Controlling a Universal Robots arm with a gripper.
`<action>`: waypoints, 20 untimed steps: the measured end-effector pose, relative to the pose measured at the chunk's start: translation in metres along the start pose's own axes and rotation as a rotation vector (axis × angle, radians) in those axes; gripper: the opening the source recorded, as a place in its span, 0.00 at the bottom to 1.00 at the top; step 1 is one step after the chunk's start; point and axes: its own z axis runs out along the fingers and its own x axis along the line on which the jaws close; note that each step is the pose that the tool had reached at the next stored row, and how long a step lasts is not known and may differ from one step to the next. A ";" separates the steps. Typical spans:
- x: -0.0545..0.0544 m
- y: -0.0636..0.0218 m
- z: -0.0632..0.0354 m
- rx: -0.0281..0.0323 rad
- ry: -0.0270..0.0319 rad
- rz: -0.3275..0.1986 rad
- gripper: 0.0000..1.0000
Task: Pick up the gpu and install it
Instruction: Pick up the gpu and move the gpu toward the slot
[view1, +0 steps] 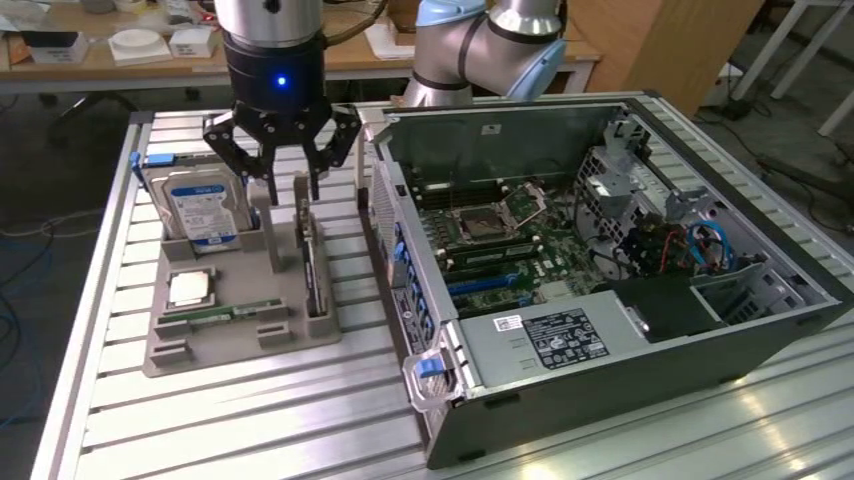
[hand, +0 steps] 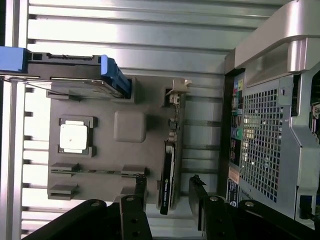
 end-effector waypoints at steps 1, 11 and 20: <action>0.000 -0.0002 0.0018 0.0000 0.0000 0.000 0.47; 0.000 -0.0029 0.0184 0.0001 -0.0009 0.013 0.47; 0.000 -0.0045 0.0281 0.0008 -0.0035 0.048 0.47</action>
